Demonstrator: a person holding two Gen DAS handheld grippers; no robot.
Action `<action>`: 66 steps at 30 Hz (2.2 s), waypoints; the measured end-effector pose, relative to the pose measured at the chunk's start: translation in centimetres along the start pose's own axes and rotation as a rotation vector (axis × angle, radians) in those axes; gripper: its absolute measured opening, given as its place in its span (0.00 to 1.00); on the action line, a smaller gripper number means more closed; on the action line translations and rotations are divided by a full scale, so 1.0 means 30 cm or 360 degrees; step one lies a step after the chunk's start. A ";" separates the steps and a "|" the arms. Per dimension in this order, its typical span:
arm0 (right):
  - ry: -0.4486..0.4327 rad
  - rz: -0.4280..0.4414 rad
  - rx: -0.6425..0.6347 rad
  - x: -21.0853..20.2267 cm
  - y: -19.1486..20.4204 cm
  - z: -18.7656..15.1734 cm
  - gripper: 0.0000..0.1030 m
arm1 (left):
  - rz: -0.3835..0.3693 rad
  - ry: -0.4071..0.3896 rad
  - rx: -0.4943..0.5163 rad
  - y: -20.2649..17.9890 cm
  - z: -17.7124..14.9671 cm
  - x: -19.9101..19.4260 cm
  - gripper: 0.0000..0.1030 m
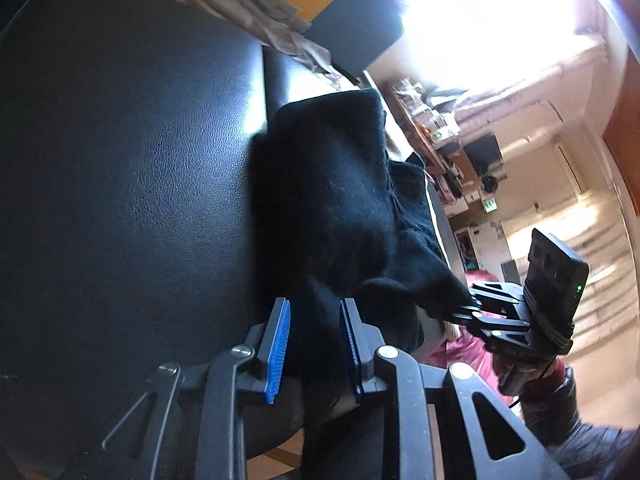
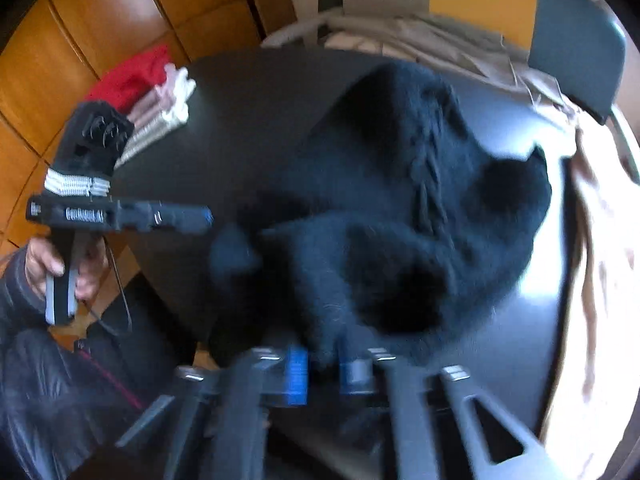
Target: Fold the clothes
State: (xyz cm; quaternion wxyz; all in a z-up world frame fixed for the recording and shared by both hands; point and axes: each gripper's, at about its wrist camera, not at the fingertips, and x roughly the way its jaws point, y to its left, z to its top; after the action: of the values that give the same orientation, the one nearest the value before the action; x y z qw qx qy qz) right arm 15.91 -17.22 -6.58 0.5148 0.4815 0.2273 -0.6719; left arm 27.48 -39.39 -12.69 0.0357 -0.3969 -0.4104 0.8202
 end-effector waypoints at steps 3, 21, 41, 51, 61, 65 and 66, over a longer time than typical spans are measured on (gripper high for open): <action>-0.0018 0.0040 0.0180 -0.053 -0.049 -0.115 0.08 | -0.0029 0.0064 0.0088 -0.004 -0.029 0.014 0.24; -0.0455 0.0402 0.0682 -0.136 -0.151 -0.358 0.58 | -0.0405 0.0322 0.0065 -0.075 -0.143 0.144 0.29; -0.0480 0.0071 0.0992 -0.001 -0.347 -0.132 0.08 | -0.0028 0.0285 0.0754 -0.197 -0.103 0.189 0.32; -0.0390 -0.0409 0.0728 -0.059 -0.338 -0.151 0.08 | 0.0060 0.0445 0.0960 -0.201 -0.137 0.155 0.31; -0.0590 -0.0250 0.0951 -0.091 -0.401 -0.262 0.26 | -0.0119 0.0147 0.0628 -0.192 0.104 0.007 0.31; -0.0699 -0.0357 0.0782 -0.180 -0.313 -0.232 0.27 | -0.0132 -0.0017 0.0559 -0.207 0.263 0.011 0.32; -0.0718 -0.0360 0.0728 -0.195 -0.285 -0.215 0.27 | -0.0137 -0.0032 0.0576 -0.231 0.292 0.039 0.32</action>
State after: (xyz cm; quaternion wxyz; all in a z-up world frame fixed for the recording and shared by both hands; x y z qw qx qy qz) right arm 10.82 -6.14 -5.85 0.3530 0.3954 0.0031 -0.8480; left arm 18.87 -40.02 -5.50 0.1374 -0.3578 -0.2730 0.8823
